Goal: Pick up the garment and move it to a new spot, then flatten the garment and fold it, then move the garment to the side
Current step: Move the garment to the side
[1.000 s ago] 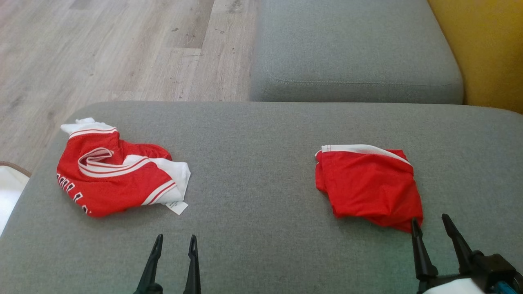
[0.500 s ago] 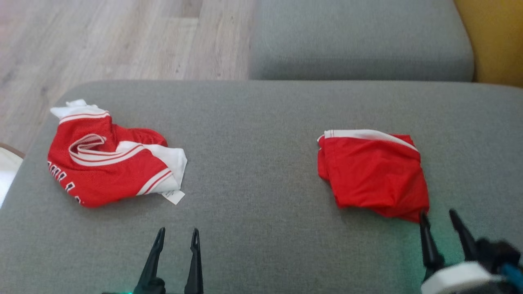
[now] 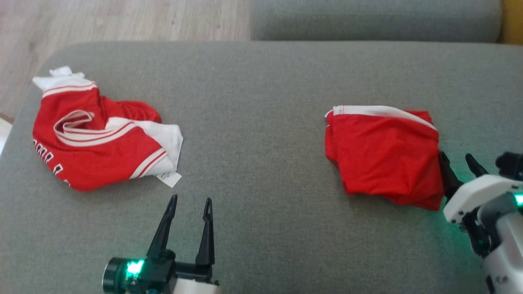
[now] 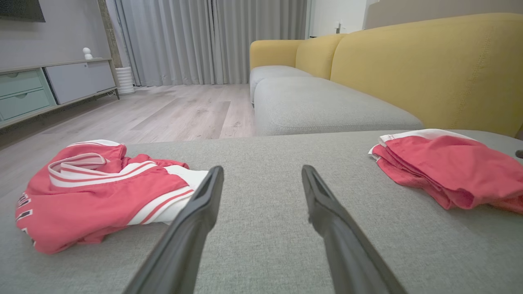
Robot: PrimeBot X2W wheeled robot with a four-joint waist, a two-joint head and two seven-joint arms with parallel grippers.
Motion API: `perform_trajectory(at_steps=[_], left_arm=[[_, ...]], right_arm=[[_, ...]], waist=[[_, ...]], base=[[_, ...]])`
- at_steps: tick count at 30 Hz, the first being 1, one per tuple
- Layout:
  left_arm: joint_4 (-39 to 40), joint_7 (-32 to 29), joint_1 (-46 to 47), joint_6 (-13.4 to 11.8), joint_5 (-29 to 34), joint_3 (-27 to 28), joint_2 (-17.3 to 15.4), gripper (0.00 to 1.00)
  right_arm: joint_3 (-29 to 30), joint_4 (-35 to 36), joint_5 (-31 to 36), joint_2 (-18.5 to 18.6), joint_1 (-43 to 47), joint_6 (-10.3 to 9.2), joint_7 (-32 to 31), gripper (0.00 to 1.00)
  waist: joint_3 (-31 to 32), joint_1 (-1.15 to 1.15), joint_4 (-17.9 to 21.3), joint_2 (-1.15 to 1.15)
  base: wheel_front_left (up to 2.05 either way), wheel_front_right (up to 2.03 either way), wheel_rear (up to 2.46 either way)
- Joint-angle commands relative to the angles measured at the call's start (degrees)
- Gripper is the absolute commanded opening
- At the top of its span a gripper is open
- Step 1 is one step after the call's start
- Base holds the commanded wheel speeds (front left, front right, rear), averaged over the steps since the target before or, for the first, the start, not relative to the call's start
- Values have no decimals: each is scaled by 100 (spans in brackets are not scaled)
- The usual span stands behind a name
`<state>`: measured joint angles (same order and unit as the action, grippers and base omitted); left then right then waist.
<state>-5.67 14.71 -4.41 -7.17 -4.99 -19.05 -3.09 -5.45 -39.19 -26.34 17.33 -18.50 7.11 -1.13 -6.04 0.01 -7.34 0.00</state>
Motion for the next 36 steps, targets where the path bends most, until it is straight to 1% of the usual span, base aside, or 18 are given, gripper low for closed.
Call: perform_trajectory(at_steps=[1, 3, 4, 6, 7, 10, 12, 16, 17, 23, 24, 28, 32, 35, 36], left_arm=[[191, 29, 234, -83, -2, 99, 22, 100], [196, 29, 293, -116, -21, 57, 22, 100], [192, 29, 318, -128, -40, 40, 22, 100], [190, 29, 367, -152, -73, 15, 22, 100], [195, 29, 394, -164, -85, 8, 22, 100], [235, 29, 473, -214, -116, -19, 22, 100], [300, 29, 526, -248, -126, -36, 22, 100], [612, 29, 646, -193, -147, -84, 22, 100], [612, 29, 646, -193, -147, -84, 22, 100], [878, 29, 938, -157, -7, -95, 22, 100], [1009, 29, 1095, -106, 61, -116, 22, 100], [1141, 29, 1352, -57, 169, -127, 22, 100], [1162, 29, 1513, -29, 217, -121, 22, 100], [1140, 29, 1576, 8, 241, -123, 22, 100], [1129, 29, 1591, 19, 249, -121, 22, 100]], right_arm=[[-212, 34, -164, 156, -211, 37, -67, 100], [-404, -151, -384, 194, -342, 37, -226, 100], [-510, -247, -491, 198, -392, 37, -336, 98], [-702, -375, -754, 175, -482, 37, -528, 39], [-772, -393, -906, 158, -526, 37, -568, 0], [-1010, -334, -1244, 224, -633, 37, -547, 0], [-1156, -277, -1270, 435, -702, 37, -415, 0], [-1267, -264, -1175, 1055, -919, 37, -231, 0], [-1267, -264, -1175, 1055, -919, 37, -231, 0], [-1040, -293, -1006, 2023, -1335, 37, -170, 0], [-942, -295, -877, 2335, -1469, 37, -120, 0], [-728, -369, -748, 2830, -1685, 37, 38, 0], [-537, -494, -599, 3103, -1918, 37, 222, 0], [-360, -617, -505, 3162, -2106, 37, 348, 0], [-309, -669, -448, 3160, -2163, 37, 382, 6]], waist=[[-136, -1, -51, 0], [-222, -1, -73, 0], [-257, -1, -81, 0], [-328, -1, -86, 0], [-365, -1, -83, 0], [-473, -1, -47, 0], [-553, -1, 12, 0], [-797, -1, 221, 0], [-797, -1, 221, 0], [-1393, -1, 536, 0], [-1629, -1, 605, 0], [-1988, -1, 691, 0], [-2167, -1, 732, 0], [-2230, -1, 754, 0], [-2242, -1, 759, 0]], base=[[0, 0, 0], [0, 0, 0], [0, 0, 0], [0, 0, 0], [0, 0, 0], [0, 0, 0], [0, 0, 0], [0, 0, 0], [0, 0, 0], [0, 0, 0], [0, 0, 0], [0, 0, 0], [0, 0, 0], [0, 0, 0], [0, 0, 0]])
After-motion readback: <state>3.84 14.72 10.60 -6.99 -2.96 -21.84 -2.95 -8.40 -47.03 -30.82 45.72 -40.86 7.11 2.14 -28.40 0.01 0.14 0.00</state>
